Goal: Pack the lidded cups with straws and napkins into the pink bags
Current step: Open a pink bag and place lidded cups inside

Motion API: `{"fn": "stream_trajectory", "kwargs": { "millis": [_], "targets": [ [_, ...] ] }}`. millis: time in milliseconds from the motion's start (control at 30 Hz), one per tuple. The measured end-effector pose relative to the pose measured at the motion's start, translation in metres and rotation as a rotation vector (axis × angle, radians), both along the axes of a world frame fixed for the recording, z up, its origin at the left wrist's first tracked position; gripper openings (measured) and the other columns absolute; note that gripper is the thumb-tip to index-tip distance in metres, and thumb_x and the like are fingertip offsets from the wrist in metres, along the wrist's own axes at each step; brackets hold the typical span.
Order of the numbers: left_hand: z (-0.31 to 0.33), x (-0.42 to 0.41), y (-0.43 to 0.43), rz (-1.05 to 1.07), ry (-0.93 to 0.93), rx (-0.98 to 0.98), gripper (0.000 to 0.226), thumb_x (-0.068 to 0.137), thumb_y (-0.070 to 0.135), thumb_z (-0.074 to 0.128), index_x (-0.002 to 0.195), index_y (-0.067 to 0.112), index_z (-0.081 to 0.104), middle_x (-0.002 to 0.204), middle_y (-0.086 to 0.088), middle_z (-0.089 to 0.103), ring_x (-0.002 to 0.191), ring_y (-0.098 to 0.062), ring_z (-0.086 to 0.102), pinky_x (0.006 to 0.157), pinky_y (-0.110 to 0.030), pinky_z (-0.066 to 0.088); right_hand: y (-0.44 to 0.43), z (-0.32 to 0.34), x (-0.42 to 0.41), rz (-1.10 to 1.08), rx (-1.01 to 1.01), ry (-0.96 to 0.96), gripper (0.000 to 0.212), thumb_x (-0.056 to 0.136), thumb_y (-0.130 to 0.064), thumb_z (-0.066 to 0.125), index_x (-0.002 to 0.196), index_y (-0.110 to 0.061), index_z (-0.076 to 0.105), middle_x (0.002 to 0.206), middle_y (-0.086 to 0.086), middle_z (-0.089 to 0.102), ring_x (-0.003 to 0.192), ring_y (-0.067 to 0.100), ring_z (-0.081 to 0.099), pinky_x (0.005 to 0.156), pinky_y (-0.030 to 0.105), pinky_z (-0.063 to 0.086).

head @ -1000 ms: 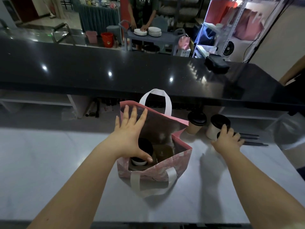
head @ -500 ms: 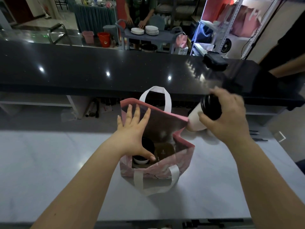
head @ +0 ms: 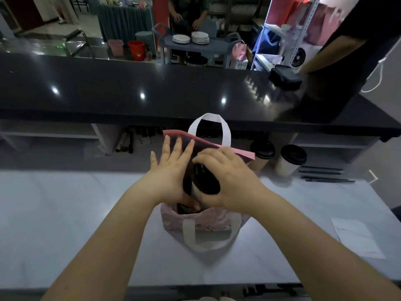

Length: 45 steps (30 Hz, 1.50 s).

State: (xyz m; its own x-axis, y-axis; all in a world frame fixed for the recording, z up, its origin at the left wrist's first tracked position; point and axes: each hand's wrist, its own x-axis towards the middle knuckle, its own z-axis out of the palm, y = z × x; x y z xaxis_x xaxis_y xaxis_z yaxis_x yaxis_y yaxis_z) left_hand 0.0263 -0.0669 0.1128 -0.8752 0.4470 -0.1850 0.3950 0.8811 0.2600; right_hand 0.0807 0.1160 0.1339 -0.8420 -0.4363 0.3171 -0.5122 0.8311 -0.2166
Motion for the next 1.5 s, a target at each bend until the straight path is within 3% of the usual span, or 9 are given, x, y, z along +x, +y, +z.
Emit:
{"fn": "stream_trajectory", "kwargs": {
  "millis": [67, 233, 333, 600, 800, 1167, 1267, 1400, 1500],
  "targets": [
    [0.001, 0.002, 0.001, -0.019, -0.011, 0.014, 0.149, 0.052, 0.069, 0.081, 0.144, 0.038, -0.032, 0.155, 0.004, -0.038, 0.132, -0.023, -0.049, 0.114, -0.060, -0.016, 0.003, -0.008, -0.005, 0.078, 0.109, -0.085, 0.067, 0.075, -0.051, 0.070, 0.132, -0.024, 0.048, 0.135, -0.006, 0.048, 0.118, 0.021, 0.042, 0.099, 0.041, 0.042],
    [-0.001, 0.011, 0.006, -0.067, -0.003, 0.015, 0.146, 0.052, 0.066, 0.081, 0.150, 0.035, -0.022, 0.156, 0.005, -0.035, 0.135, -0.023, -0.046, 0.115, -0.061, -0.014, 0.017, -0.001, -0.024, 0.021, 0.035, -0.276, 0.070, 0.075, -0.042, 0.071, 0.137, -0.030, 0.041, 0.136, -0.010, 0.039, 0.124, 0.016, 0.032, 0.104, 0.041, 0.038],
    [-0.005, 0.014, 0.009, -0.085, 0.019, 0.001, 0.144, 0.054, 0.067, 0.080, 0.149, 0.035, -0.024, 0.156, 0.004, -0.036, 0.135, -0.023, -0.046, 0.114, -0.059, -0.017, 0.033, 0.002, -0.033, -0.034, 0.205, -0.357, 0.068, 0.077, -0.041, 0.072, 0.136, -0.032, 0.039, 0.135, -0.008, 0.038, 0.122, 0.017, 0.031, 0.100, 0.041, 0.041],
    [-0.003, 0.020, 0.011, -0.089, 0.050, -0.004, 0.153, 0.048, 0.069, 0.083, 0.146, 0.036, -0.030, 0.155, 0.003, -0.038, 0.134, -0.025, -0.047, 0.114, -0.057, -0.017, 0.017, -0.032, -0.032, -0.121, 0.627, -0.191, 0.077, 0.073, -0.039, 0.075, 0.136, -0.021, 0.035, 0.127, 0.008, 0.040, 0.112, 0.031, 0.041, 0.083, 0.045, 0.045],
    [-0.008, 0.028, 0.007, -0.081, 0.098, 0.047, 0.139, 0.061, 0.064, 0.079, 0.147, 0.038, -0.027, 0.156, 0.006, -0.035, 0.136, -0.023, -0.045, 0.118, -0.058, -0.010, 0.022, -0.052, -0.041, -0.230, 0.513, -0.331, 0.069, 0.077, -0.034, 0.071, 0.136, -0.019, 0.037, 0.132, 0.011, 0.038, 0.120, 0.036, 0.040, 0.089, 0.049, 0.048],
    [-0.011, 0.033, 0.006, -0.069, 0.091, 0.081, 0.139, 0.060, 0.068, 0.077, 0.147, 0.037, -0.027, 0.153, 0.007, -0.040, 0.131, -0.017, -0.051, 0.117, -0.057, -0.011, 0.023, -0.084, -0.035, -0.229, 0.408, -0.319, 0.080, 0.075, -0.037, 0.071, 0.142, -0.020, 0.030, 0.138, 0.009, 0.031, 0.123, 0.033, 0.034, 0.095, 0.044, 0.044],
    [-0.012, 0.034, 0.006, -0.054, 0.098, 0.078, 0.141, 0.058, 0.072, 0.076, 0.147, 0.037, -0.027, 0.153, 0.005, -0.041, 0.130, -0.017, -0.052, 0.117, -0.059, -0.010, 0.023, -0.094, -0.028, -0.224, 0.402, -0.278, 0.082, 0.079, -0.049, 0.064, 0.147, -0.021, 0.027, 0.150, 0.009, 0.026, 0.131, 0.031, 0.030, 0.101, 0.041, 0.037],
    [-0.012, 0.035, 0.004, -0.023, 0.114, 0.071, 0.144, 0.055, 0.074, 0.076, 0.146, 0.038, -0.030, 0.153, 0.004, -0.042, 0.129, -0.017, -0.053, 0.118, -0.060, -0.006, 0.023, -0.098, -0.031, -0.238, 0.345, -0.447, 0.085, 0.087, -0.065, 0.048, 0.153, -0.028, 0.009, 0.162, 0.000, 0.000, 0.148, 0.027, 0.003, 0.117, 0.050, 0.011],
    [-0.011, 0.035, 0.002, -0.005, 0.121, 0.072, 0.145, 0.054, 0.075, 0.076, 0.143, 0.040, -0.033, 0.153, 0.005, -0.042, 0.130, -0.017, -0.052, 0.118, -0.060, -0.004, 0.022, -0.103, -0.034, -0.252, 0.316, -0.504, 0.079, 0.090, -0.067, 0.039, 0.153, -0.029, 0.010, 0.163, -0.001, -0.002, 0.148, 0.025, -0.005, 0.118, 0.053, 0.001]
  ]
}}
